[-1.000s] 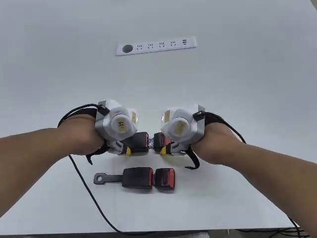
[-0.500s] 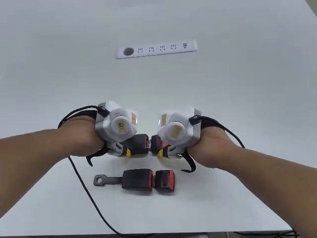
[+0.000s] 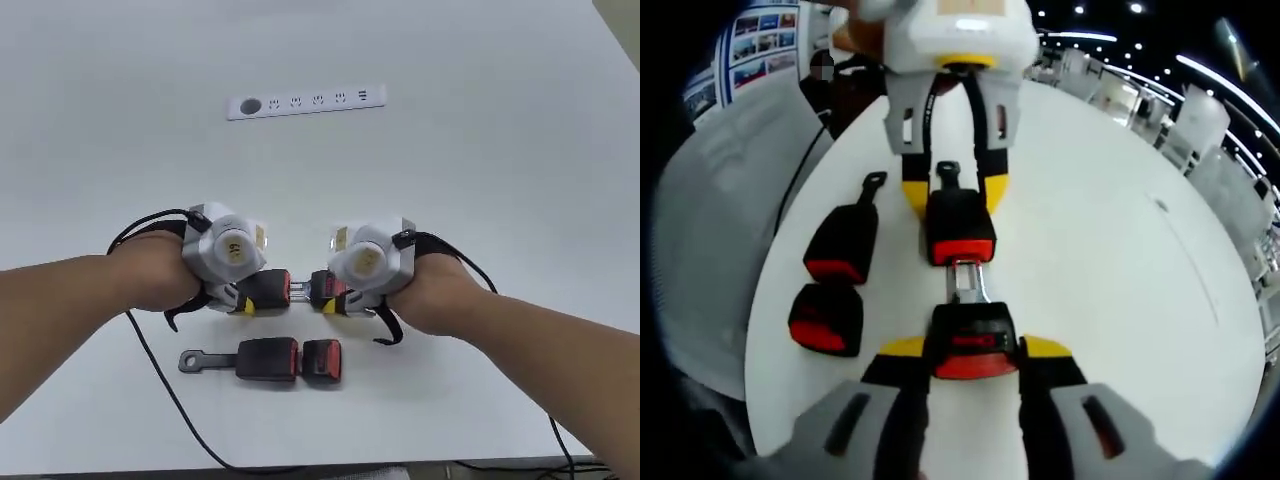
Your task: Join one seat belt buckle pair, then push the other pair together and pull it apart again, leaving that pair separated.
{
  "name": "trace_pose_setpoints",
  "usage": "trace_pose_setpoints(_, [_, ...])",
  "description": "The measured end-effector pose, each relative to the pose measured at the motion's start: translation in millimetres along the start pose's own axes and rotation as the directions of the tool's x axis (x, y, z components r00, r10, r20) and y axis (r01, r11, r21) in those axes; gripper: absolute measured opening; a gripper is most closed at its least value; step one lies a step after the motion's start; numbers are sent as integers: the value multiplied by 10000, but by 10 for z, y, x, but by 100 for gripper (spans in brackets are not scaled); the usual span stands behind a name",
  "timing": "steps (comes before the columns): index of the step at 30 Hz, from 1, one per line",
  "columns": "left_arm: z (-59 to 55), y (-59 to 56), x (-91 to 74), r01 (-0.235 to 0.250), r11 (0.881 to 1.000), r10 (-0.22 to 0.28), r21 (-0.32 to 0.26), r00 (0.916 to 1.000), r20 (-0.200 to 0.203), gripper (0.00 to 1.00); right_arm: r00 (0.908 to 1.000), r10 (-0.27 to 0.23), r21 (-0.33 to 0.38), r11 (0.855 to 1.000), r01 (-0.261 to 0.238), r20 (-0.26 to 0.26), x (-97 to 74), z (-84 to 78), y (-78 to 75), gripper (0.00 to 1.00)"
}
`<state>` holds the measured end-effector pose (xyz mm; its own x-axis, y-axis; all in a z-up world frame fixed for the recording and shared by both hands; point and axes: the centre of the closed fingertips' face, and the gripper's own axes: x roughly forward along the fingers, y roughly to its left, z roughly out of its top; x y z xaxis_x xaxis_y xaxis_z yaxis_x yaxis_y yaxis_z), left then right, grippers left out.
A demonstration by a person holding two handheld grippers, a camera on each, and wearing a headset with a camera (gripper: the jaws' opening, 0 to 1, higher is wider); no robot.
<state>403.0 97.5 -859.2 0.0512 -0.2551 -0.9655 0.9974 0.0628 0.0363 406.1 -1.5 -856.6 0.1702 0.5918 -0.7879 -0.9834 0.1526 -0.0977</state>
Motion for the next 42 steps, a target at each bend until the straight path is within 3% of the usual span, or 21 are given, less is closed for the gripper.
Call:
trace_pose_setpoints(8, [17, -27, -23, -48, 10000, 48, -9, 9999, -150, 32, 9994, -198, 192, 9996, 203, -293, -273, -376, -15, 33])
trace_pose_setpoints(17, [30, -44, -49, -135, 9999, 132, -88, 9991, -397, 32, 9931, -374, 239, 9989, 403, -1115, -678, -918, -28, 34])
trace_pose_setpoints(26, [34, -55, -78, -277, 9992, 270, -286, 9993, -248, 33, 9724, -524, -64, 9986, 524, -2273, -1032, -1374, -120, 34])
trace_pose_setpoints(34, [25, -45, -76, -393, 9982, 382, -451, 9990, -252, 33, 9613, -656, -174, 9978, 632, -2675, -1098, -1455, -151, 38])
trace_pose_setpoints(38, [-2, -32, -89, -591, 9908, 589, -1216, 9983, -49, 33, 9555, -795, -444, 9966, 697, -2842, -1092, -1436, -164, 42])
trace_pose_setpoints(42, [-10, -6, -88, -769, 9920, 788, -1002, 9968, 151, 33, 9493, -1253, -505, 9920, 1156, -2885, -1112, -1447, -202, 46])
